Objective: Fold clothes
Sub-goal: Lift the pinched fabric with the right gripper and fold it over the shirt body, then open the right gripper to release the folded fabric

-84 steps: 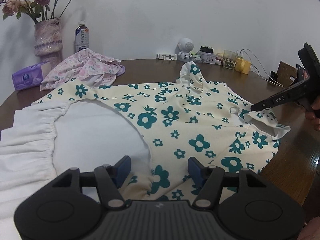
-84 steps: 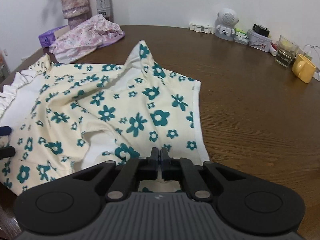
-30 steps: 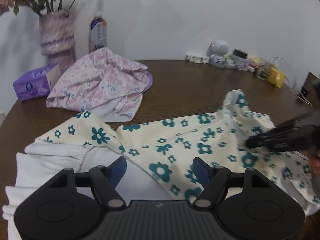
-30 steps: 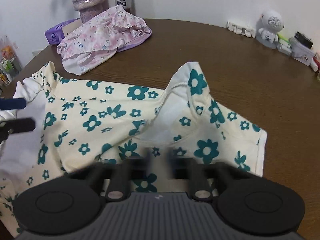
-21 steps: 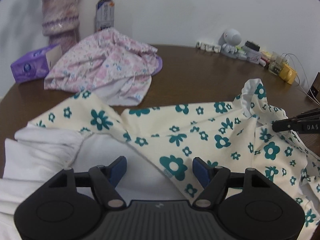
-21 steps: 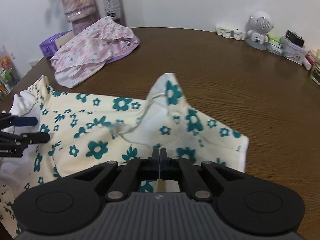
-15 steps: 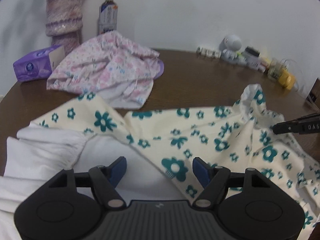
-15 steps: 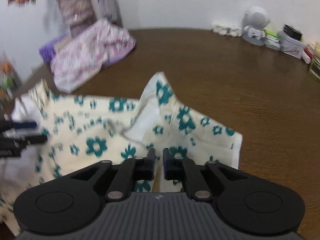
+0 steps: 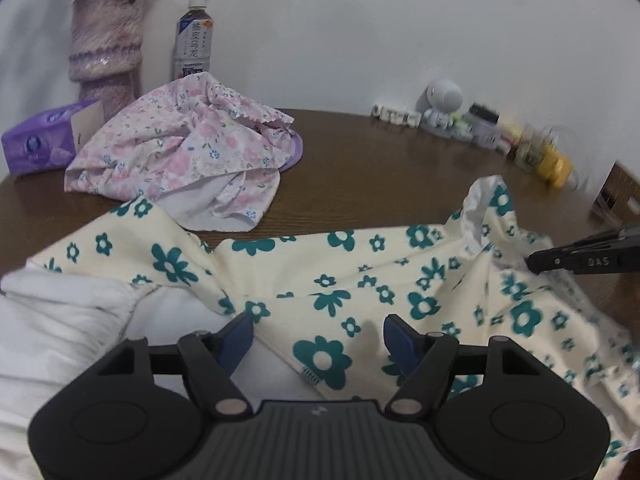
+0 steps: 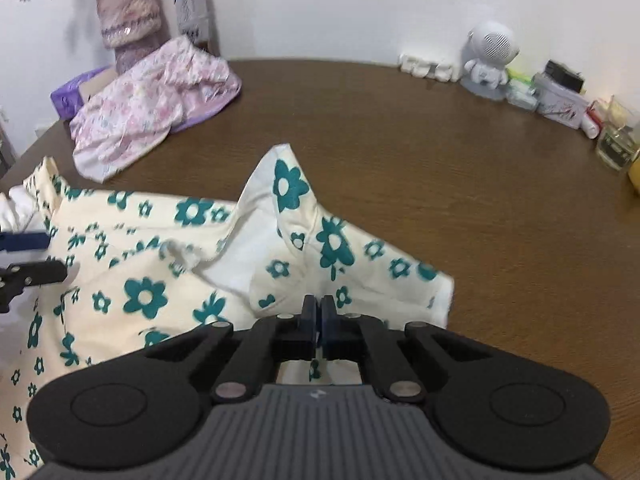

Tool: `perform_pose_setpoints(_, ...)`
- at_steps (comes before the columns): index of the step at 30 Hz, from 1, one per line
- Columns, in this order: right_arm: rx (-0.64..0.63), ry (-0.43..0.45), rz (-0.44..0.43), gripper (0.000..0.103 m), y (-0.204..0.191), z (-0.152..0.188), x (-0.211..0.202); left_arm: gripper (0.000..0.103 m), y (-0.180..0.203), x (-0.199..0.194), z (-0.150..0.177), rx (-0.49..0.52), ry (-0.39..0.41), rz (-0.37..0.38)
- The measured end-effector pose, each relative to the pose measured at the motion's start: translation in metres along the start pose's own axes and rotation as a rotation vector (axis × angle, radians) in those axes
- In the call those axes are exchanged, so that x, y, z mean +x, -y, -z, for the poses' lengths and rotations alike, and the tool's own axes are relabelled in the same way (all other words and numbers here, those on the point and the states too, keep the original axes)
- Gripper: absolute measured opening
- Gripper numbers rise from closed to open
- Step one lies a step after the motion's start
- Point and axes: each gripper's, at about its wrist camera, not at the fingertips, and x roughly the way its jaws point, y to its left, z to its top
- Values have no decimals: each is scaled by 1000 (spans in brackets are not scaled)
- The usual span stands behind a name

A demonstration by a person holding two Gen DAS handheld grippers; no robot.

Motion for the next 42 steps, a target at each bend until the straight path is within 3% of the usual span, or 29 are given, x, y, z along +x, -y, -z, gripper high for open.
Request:
perform_pose_setpoints(3,38,4,7,3,17,-2,-3,68,1,-9,-1,2,30,26)
perform_pose_setpoints(4,69,0,-28,9,25,-2,-5,68,2,-11,-1,5,31,33)
perform_pose_setpoints(5,110,0,-63,22,32,-2,-8,68,3,-12,-1,8,31,42)
perform_pose_setpoints(7,148,21,-67,32,41,-1,-14,66,7,-13,1,21,32,68)
perform_pose_setpoints(9,138,23,-37,32,42,1,-16,58,12,-14,4,40,35,106)
perform_pose_setpoints(13,132,-13,-46,29,41,4,-4,56,22,-12,9,87,26,176)
perform_pose_setpoints(15,114,-21,-41,16,38,5,4,56,24,-8,13,97,7,174)
perform_pose_setpoints(16,93,-19,-32,4,36,5,3,56,23,-5,14,93,-5,169)
perform_pose_setpoints(22,11,-2,59,1,34,0,-5,56,18,-4,17,81,-6,177)
perform_pose_setpoints(25,4,-20,76,4,39,-2,-6,59,19,-4,19,96,-1,175)
perform_pose_setpoints(28,81,-27,19,37,46,1,-13,61,22,-4,20,109,4,176)
perform_pose_setpoints(35,208,-62,-31,35,53,34,-28,62,23,-4,21,119,9,173)
perform_pose_setpoints(42,257,-24,-104,34,59,53,-51,62,26,-5,23,135,15,160)
